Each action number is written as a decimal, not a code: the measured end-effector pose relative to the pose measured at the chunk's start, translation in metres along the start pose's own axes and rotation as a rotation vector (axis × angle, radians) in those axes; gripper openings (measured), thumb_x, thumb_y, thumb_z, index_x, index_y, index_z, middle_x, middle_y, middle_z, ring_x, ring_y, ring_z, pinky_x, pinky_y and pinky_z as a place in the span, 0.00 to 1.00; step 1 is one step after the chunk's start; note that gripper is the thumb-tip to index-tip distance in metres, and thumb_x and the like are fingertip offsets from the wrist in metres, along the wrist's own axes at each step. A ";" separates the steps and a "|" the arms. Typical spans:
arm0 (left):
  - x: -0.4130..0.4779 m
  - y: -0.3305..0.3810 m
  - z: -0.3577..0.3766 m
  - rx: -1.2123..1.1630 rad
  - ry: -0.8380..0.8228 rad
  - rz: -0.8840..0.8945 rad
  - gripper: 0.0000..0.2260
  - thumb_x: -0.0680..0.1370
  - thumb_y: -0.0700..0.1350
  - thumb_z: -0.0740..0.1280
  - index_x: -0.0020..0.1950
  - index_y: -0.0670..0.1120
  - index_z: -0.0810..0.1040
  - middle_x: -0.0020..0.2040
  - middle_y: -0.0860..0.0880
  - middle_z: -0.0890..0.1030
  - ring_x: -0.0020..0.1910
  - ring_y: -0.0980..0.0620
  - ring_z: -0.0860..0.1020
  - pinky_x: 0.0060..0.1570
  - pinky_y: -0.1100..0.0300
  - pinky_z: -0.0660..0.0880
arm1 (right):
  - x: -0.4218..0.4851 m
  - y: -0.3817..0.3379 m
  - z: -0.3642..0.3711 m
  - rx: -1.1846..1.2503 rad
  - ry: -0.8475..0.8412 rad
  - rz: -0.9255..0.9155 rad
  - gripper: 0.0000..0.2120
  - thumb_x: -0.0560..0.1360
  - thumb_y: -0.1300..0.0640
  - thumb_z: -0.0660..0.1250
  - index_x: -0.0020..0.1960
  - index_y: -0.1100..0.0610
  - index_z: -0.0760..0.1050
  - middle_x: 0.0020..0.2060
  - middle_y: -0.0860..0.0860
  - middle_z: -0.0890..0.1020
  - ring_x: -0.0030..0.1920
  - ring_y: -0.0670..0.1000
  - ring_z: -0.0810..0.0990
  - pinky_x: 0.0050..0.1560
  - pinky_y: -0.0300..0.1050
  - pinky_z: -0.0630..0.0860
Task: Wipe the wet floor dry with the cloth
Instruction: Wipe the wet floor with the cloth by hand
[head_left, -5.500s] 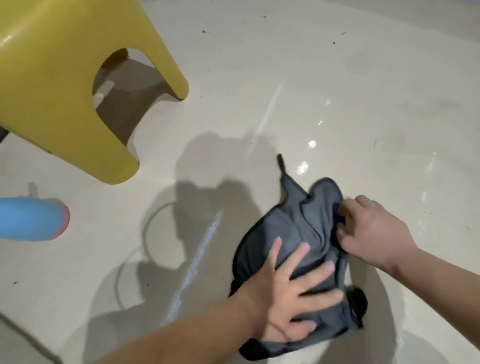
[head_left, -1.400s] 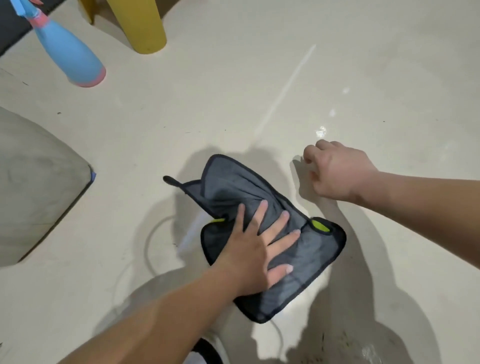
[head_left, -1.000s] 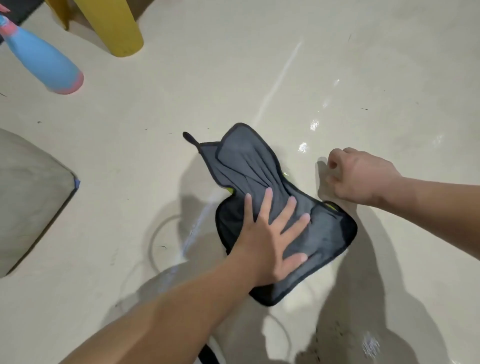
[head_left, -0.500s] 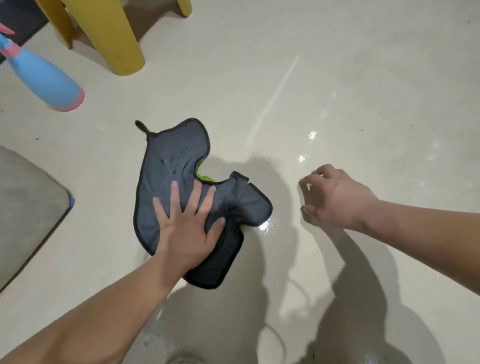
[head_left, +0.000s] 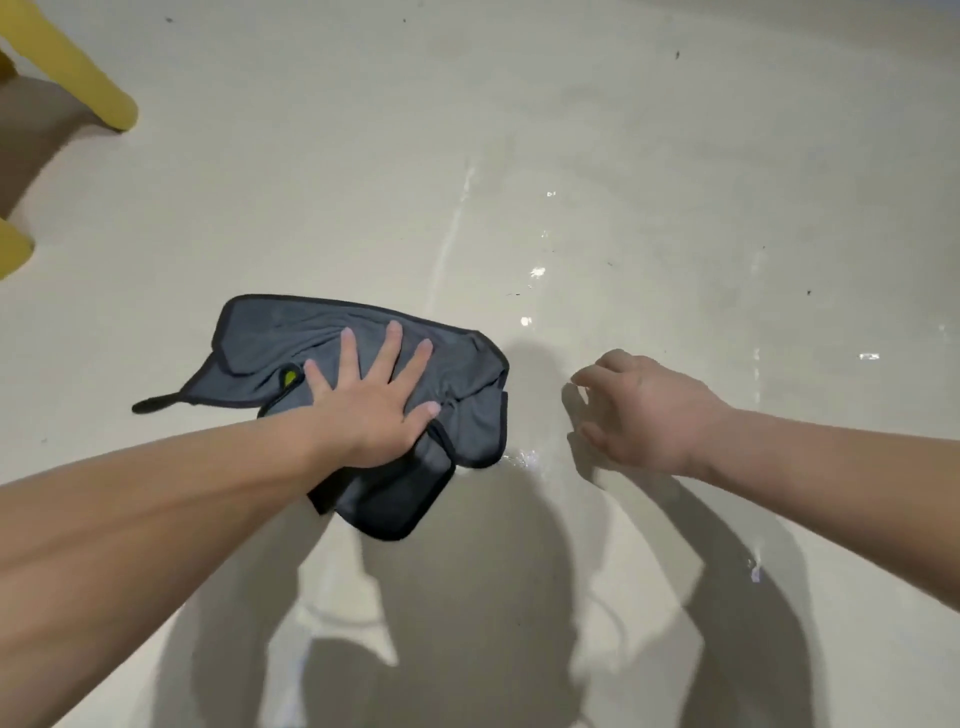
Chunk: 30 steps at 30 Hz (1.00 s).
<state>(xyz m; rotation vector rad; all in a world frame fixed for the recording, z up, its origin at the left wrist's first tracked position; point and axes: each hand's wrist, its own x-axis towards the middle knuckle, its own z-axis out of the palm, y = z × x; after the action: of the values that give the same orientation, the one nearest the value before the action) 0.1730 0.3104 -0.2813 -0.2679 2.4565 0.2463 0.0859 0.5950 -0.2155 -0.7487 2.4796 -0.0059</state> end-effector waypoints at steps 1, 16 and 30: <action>0.011 0.016 -0.008 0.025 -0.017 -0.001 0.32 0.83 0.69 0.44 0.80 0.64 0.28 0.80 0.55 0.23 0.79 0.33 0.27 0.74 0.23 0.39 | -0.003 0.012 0.009 0.016 0.038 0.028 0.16 0.76 0.44 0.65 0.62 0.45 0.74 0.59 0.47 0.73 0.63 0.52 0.73 0.48 0.48 0.76; 0.008 0.180 0.005 0.184 0.048 0.785 0.32 0.81 0.50 0.57 0.85 0.45 0.52 0.84 0.42 0.56 0.83 0.41 0.51 0.80 0.37 0.50 | -0.020 0.021 0.066 0.683 0.354 -0.161 0.20 0.86 0.50 0.53 0.75 0.55 0.66 0.74 0.49 0.70 0.76 0.52 0.66 0.80 0.48 0.49; -0.018 0.067 0.023 0.169 0.420 0.592 0.16 0.75 0.40 0.64 0.63 0.41 0.72 0.73 0.33 0.68 0.69 0.31 0.68 0.64 0.36 0.67 | -0.031 0.077 0.083 0.223 0.004 0.569 0.50 0.66 0.16 0.42 0.77 0.38 0.25 0.78 0.53 0.25 0.77 0.57 0.24 0.75 0.71 0.35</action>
<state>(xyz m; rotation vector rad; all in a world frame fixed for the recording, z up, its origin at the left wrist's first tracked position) 0.1834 0.3824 -0.2804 0.5438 2.9005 0.2462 0.1099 0.6878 -0.2824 0.0600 2.5533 -0.0738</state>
